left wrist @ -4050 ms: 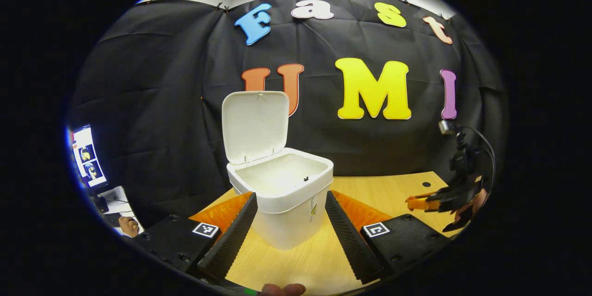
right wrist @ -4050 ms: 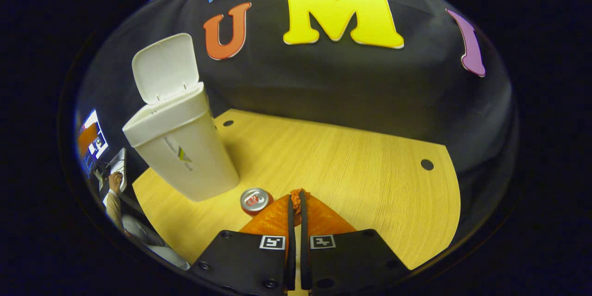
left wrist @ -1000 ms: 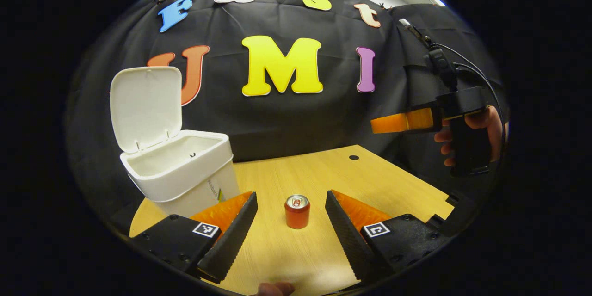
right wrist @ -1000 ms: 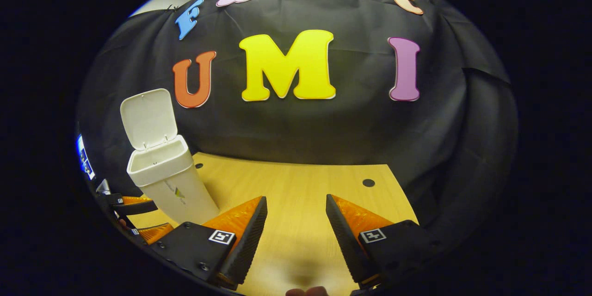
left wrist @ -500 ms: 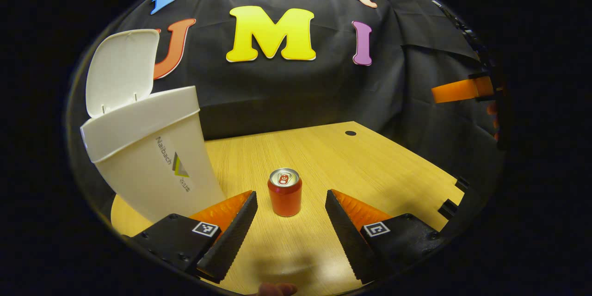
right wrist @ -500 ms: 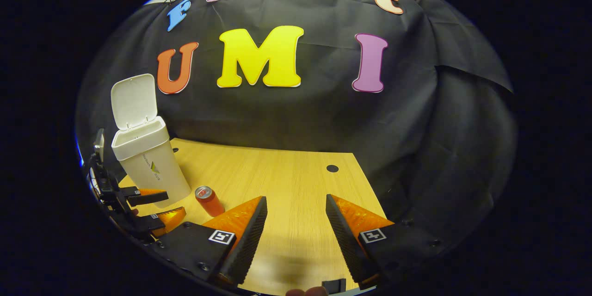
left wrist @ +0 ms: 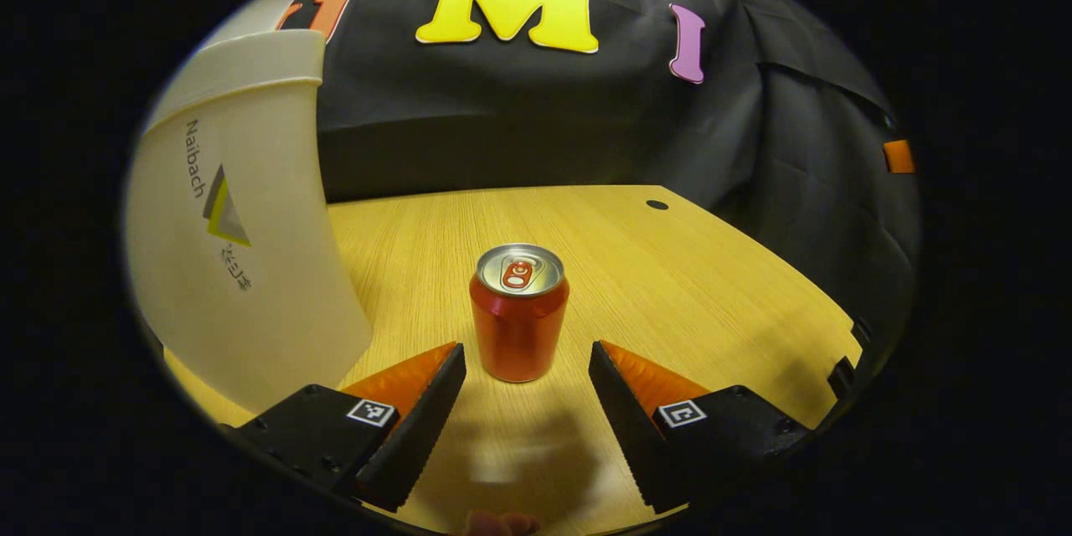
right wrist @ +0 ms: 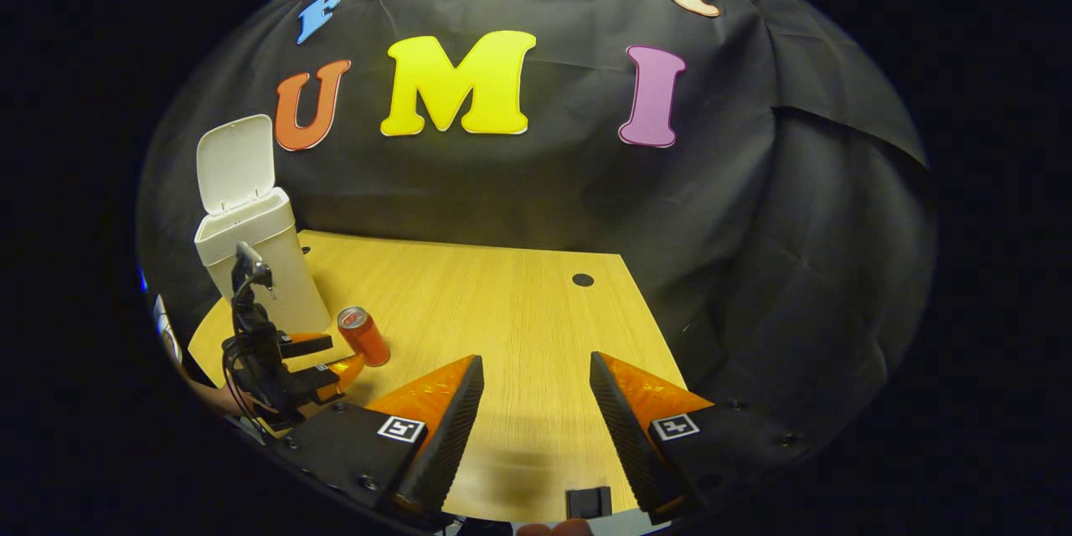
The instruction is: Press the lid of the desktop garbage bin to open it, pick up the crumpled paper on the desktop and throw it into the bin, then pick up the pop can on the desktop and drop it into the bin, and finally close the garbage bin lid.
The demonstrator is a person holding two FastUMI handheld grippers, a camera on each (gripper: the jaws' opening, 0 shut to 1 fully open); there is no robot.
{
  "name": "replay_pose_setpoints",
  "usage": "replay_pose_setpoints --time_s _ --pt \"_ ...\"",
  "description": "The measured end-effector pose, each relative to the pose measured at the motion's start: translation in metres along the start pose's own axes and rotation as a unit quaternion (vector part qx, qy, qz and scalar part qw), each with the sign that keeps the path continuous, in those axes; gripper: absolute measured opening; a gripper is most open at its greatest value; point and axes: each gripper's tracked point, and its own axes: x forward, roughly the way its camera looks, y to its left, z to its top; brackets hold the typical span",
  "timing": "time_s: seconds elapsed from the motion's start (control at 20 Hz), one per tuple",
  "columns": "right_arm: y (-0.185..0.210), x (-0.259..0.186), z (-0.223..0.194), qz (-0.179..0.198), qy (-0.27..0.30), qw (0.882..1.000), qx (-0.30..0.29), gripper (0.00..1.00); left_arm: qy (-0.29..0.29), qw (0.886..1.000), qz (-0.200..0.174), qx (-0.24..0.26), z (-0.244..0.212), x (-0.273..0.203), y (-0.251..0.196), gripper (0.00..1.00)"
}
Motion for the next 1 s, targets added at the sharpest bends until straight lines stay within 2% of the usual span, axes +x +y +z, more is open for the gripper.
replay_pose_setpoints --time_s 0.85,0.9,0.95,1.0 --pt "0.013 0.03 0.002 0.018 0.025 0.999 -0.008 0.83 0.015 1.0 0.005 0.022 -0.009 0.052 0.005 0.98" --pt "0.013 0.03 0.003 0.019 0.025 0.999 -0.007 0.83 0.021 0.999 0.009 0.024 -0.011 0.053 0.008 0.89" --pt "0.013 0.031 0.003 0.02 0.025 0.999 -0.006 0.83 0.022 0.999 0.009 0.024 -0.011 0.053 0.009 0.98" --pt "0.013 0.032 0.003 0.022 0.025 0.999 -0.007 0.83 0.023 0.999 0.01 0.024 -0.012 0.053 0.01 0.93"
